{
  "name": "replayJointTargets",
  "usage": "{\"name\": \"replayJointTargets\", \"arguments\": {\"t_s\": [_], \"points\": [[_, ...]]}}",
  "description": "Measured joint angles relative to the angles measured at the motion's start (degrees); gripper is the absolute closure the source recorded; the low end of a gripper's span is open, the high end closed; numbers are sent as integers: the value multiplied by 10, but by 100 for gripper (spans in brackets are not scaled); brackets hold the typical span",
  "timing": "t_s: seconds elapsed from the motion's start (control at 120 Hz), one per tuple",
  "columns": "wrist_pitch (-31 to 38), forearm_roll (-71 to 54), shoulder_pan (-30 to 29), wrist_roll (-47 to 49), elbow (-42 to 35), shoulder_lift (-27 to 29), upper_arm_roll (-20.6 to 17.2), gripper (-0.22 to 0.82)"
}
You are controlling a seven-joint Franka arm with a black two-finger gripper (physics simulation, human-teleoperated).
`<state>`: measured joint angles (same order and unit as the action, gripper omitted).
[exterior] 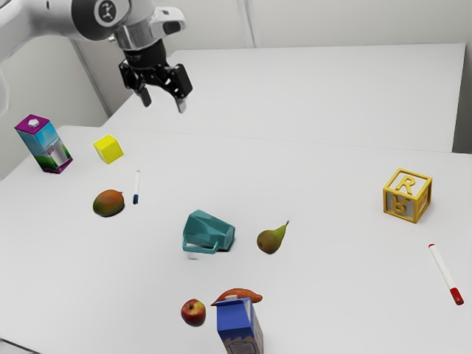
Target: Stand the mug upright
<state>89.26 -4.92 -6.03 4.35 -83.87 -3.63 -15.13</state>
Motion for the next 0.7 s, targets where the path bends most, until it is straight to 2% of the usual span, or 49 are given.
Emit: {"name": "replayJointTargets", "arguments": {"t_s": [0.35, 0.7], "points": [[-7, 23, 5, 24, -16, 11, -3, 0], [94, 201, -82, -3, -192, 28, -2, 0]]}}
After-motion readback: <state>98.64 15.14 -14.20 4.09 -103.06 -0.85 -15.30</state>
